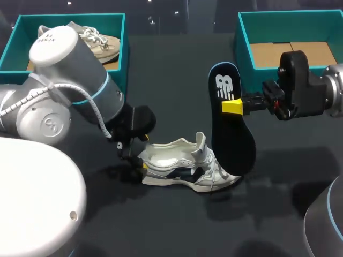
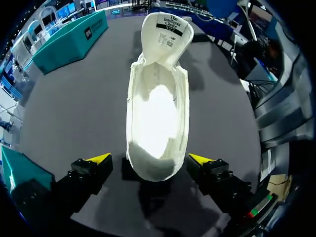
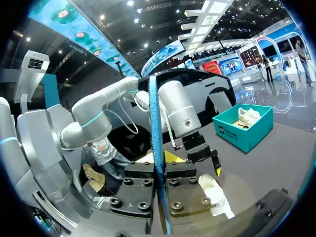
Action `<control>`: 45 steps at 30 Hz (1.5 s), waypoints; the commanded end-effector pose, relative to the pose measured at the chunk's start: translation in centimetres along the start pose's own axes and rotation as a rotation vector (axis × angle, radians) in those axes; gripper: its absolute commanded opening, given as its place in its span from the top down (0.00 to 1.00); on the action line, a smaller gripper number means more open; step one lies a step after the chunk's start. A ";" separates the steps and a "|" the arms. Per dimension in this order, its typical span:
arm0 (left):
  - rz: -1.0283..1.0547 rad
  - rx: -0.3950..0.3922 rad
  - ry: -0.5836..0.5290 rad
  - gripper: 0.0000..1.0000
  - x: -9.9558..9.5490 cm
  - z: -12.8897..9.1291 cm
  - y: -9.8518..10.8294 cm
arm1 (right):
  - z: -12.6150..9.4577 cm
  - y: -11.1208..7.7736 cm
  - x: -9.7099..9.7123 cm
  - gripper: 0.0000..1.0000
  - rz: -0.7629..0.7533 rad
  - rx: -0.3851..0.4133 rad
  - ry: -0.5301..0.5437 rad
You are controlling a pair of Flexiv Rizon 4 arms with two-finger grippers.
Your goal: Take the shoe out of the shoebox, open the shoe tongue, remove and reinsert the insole, then place the shoe into the shoebox
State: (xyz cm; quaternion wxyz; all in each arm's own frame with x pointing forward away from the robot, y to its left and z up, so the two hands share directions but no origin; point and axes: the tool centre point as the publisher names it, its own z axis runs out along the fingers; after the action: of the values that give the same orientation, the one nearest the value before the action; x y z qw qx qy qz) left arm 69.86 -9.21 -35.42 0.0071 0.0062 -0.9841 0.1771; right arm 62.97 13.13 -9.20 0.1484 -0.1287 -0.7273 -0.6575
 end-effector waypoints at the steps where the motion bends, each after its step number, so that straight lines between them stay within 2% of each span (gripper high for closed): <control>1: -0.009 -0.170 -0.022 0.00 0.2 0.3 -0.7 | 0.1 0.0 0.0 1.00 0.001 0.002 -0.002; 16: 0.001 -0.222 -0.021 0.00 0.1 0.6 -0.7 | 0.1 0.0 0.0 1.00 0.001 0.002 -0.002; 25: 0.065 -0.179 0.000 0.00 0.3 -2.3 -2.3 | 0.1 0.0 0.0 1.00 0.001 0.002 -0.002; 30: 0.069 -0.183 -0.021 0.00 -0.5 -2.8 -3.9 | 0.1 0.0 0.0 1.00 0.001 0.002 -0.002; 38: 0.083 -0.176 -0.051 0.00 -2.0 -1.7 -6.4 | 0.1 0.0 0.0 1.00 0.001 0.002 -0.002; 45: 0.100 -0.172 -0.059 0.00 -3.1 0.7 -7.8 | 0.1 0.0 0.0 1.00 0.001 0.002 -0.002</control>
State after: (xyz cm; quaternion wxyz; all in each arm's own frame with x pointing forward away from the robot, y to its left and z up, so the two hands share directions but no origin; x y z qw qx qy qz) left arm 72.44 -15.14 -32.00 -0.0342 -0.0381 -0.9939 0.0978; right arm 63.00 13.14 -9.21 0.1486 -0.1285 -0.7275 -0.6574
